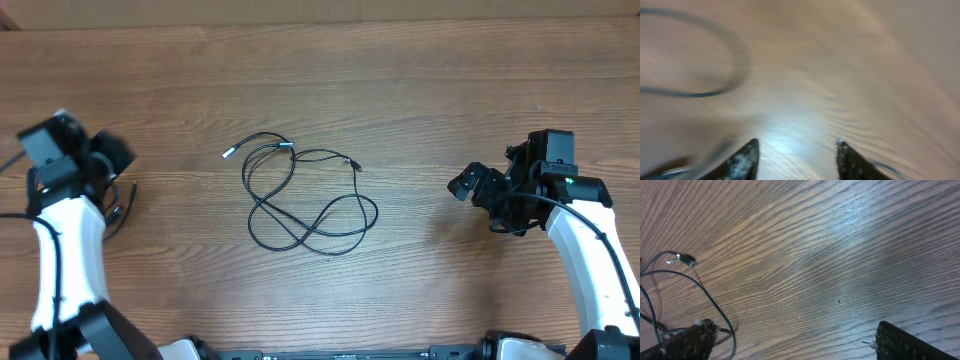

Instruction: Untangle cables

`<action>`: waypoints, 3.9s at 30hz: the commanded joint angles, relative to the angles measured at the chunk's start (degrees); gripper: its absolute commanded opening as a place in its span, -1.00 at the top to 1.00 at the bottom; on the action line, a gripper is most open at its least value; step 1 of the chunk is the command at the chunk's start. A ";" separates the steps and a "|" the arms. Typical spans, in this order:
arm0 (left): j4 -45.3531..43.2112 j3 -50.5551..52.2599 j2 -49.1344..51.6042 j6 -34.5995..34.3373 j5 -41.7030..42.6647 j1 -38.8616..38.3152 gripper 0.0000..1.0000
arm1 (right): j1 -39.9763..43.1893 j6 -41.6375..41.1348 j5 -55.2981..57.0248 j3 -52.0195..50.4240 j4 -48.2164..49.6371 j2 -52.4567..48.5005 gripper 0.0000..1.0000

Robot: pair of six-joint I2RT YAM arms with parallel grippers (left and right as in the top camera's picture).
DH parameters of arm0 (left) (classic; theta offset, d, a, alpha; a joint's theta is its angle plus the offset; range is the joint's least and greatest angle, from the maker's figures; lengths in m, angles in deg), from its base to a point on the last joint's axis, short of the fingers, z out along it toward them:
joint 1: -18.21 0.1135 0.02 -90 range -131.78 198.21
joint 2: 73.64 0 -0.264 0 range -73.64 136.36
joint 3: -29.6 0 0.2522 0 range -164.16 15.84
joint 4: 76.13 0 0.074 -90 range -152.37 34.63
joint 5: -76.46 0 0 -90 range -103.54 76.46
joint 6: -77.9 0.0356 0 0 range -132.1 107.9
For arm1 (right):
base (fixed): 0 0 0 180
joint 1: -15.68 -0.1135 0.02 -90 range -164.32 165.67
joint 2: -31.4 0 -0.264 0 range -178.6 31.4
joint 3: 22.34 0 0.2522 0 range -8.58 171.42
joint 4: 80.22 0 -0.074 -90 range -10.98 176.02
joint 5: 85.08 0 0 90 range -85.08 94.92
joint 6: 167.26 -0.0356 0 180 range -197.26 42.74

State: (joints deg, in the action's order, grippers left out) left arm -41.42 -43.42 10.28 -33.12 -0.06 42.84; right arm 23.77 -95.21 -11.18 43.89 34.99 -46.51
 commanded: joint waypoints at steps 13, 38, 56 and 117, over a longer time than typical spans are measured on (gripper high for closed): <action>3.69 -0.52 4.22 22.56 6.82 -36.02 -0.47 | -0.44 0.02 -0.13 0.00 0.24 -0.28 -1.00; 5.07 -1.31 21.99 32.54 -5.18 -56.06 -0.07 | -0.44 0.04 -0.11 0.00 0.07 -0.26 -1.00; 18.71 -14.78 14.99 32.39 -0.94 -56.22 -0.31 | -0.44 0.04 -0.11 0.00 0.11 -0.28 -1.00; 47.87 -82.12 13.49 23.52 -22.16 -54.64 0.91 | -0.44 0.31 -0.07 0.00 -0.26 -0.28 -1.00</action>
State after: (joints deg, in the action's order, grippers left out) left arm 6.75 -120.89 26.93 -8.81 -22.73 -12.77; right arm 23.77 -95.19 -11.18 43.86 34.51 -46.51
